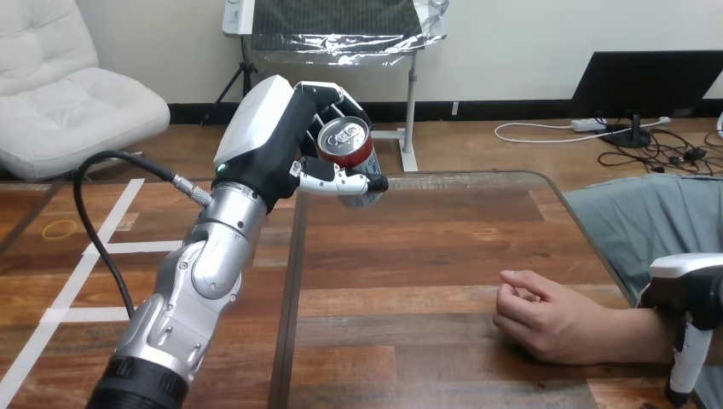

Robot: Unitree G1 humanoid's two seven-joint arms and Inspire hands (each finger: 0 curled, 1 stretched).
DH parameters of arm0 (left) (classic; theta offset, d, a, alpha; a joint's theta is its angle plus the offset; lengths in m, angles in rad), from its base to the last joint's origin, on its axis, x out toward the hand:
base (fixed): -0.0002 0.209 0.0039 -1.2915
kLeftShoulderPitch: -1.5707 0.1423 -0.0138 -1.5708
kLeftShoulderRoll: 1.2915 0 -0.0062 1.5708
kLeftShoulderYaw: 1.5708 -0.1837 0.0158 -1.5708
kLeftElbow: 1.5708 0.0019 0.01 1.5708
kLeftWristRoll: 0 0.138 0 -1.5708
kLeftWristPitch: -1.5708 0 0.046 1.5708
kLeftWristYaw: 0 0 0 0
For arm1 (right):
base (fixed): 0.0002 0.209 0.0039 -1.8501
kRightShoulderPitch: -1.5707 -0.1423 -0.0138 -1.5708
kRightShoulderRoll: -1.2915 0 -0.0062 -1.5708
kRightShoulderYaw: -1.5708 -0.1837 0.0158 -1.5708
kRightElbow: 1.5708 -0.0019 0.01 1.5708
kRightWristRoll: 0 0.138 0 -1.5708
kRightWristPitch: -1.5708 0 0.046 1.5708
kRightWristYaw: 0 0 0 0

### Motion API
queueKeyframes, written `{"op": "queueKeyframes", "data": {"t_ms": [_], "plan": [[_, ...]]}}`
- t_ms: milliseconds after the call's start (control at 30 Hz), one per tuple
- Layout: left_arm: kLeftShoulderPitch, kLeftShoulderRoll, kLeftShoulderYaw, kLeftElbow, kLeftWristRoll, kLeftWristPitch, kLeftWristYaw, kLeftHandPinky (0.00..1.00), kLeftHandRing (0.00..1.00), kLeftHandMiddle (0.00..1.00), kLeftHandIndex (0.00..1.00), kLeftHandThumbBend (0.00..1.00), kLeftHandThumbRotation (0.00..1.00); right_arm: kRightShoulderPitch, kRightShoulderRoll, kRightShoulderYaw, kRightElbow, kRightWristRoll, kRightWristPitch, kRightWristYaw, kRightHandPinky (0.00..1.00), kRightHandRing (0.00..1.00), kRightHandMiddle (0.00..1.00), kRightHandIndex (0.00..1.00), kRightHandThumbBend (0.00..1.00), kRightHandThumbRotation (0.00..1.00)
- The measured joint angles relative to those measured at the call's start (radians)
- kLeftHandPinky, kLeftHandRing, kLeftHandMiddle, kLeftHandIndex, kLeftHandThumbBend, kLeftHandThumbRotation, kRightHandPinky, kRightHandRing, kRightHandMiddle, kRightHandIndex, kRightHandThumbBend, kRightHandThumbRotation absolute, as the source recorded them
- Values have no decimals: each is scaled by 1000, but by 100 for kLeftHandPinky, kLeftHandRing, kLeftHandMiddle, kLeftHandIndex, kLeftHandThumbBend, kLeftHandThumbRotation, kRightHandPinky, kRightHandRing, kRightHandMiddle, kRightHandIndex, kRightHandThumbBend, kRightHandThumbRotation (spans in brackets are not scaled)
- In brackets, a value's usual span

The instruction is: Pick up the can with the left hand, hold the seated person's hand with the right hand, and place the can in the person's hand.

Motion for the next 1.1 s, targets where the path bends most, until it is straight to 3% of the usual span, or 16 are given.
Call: {"op": "queueKeyframes", "data": {"t_ms": [500,633,833,1100], "plan": [[1,0,0,0,2,2,-2,32,38,45,51,59,0,-8,2,14,34,3,-64,-50,38,47,57,69,72,0],[1,0,0,0,4,7,-2,33,39,46,51,59,0,-9,8,15,39,3,-66,-59,35,45,55,66,71,0],[2,1,0,0,11,18,-3,33,39,46,51,59,0,-9,24,16,44,3,-58,-67,37,49,58,62,70,0],[4,2,0,0,22,24,-6,34,40,46,51,59,0,-9,32,16,45,7,-51,-73,30,40,50,55,69,0]]}}
